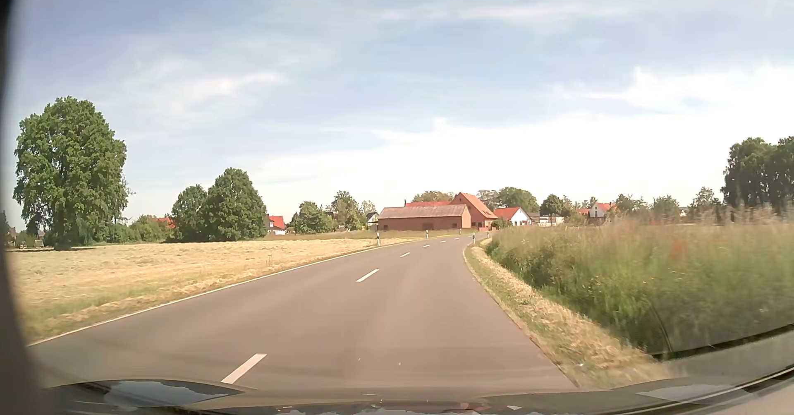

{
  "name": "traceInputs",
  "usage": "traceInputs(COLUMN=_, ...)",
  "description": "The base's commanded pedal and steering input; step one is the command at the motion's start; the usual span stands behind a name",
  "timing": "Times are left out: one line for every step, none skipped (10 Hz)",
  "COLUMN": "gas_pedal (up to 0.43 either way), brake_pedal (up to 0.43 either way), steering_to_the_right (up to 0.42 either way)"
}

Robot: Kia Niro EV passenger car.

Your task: Follow the waypoints while adhering to traffic rules and regulations

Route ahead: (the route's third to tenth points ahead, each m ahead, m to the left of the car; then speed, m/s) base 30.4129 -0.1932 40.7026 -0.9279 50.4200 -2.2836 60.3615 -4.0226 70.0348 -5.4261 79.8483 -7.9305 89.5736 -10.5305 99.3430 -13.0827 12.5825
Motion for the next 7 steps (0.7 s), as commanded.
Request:
traceInputs(gas_pedal=0.228, brake_pedal=0.000, steering_to_the_right=-0.003)
traceInputs(gas_pedal=0.228, brake_pedal=0.000, steering_to_the_right=-0.003)
traceInputs(gas_pedal=0.228, brake_pedal=0.000, steering_to_the_right=-0.002)
traceInputs(gas_pedal=0.228, brake_pedal=0.000, steering_to_the_right=0.000)
traceInputs(gas_pedal=0.228, brake_pedal=0.000, steering_to_the_right=0.003)
traceInputs(gas_pedal=0.228, brake_pedal=0.000, steering_to_the_right=0.006)
traceInputs(gas_pedal=0.228, brake_pedal=0.000, steering_to_the_right=0.008)
